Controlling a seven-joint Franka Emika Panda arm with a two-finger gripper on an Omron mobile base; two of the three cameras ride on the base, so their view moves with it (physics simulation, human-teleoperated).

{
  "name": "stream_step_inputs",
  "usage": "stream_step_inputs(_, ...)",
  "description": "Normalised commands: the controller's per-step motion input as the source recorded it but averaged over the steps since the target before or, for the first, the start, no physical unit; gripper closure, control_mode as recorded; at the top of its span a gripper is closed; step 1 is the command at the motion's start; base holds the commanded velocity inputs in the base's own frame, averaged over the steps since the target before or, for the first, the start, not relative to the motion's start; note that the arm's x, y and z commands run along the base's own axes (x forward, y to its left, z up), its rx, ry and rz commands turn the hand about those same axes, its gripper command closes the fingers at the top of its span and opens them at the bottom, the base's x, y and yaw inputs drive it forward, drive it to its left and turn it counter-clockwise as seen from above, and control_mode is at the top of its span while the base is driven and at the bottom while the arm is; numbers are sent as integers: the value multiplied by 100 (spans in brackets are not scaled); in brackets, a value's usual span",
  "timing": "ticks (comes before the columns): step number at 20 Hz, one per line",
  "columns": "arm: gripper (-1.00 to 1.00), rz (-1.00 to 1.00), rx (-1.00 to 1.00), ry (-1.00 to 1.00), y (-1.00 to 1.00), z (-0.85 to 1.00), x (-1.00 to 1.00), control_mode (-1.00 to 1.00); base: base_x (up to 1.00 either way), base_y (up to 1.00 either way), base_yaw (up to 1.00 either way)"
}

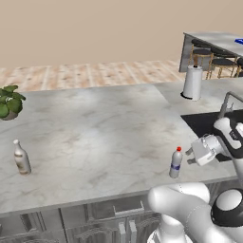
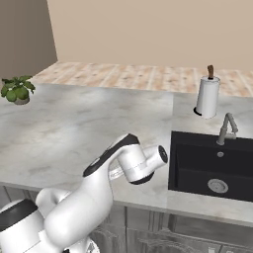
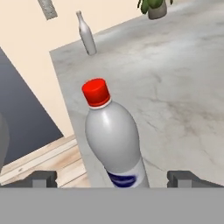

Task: Place the drinks on the dining counter in a tight cluster.

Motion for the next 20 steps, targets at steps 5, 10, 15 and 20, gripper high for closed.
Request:
stream_step_inputs(5, -100, 0, 7, 0, 0, -2, 0, -100, 0, 0, 0)
stream_step_inputs(10, -100, 0, 3, 0, 0, -2, 0, -100, 0, 0, 0)
stream_step_inputs(15, -100, 0, 1, 0, 2, -9, 1, -100, 0, 0, 0)
stream_step_inputs(20, -100, 0, 0, 0, 6, -10, 0, -100, 0, 0, 0)
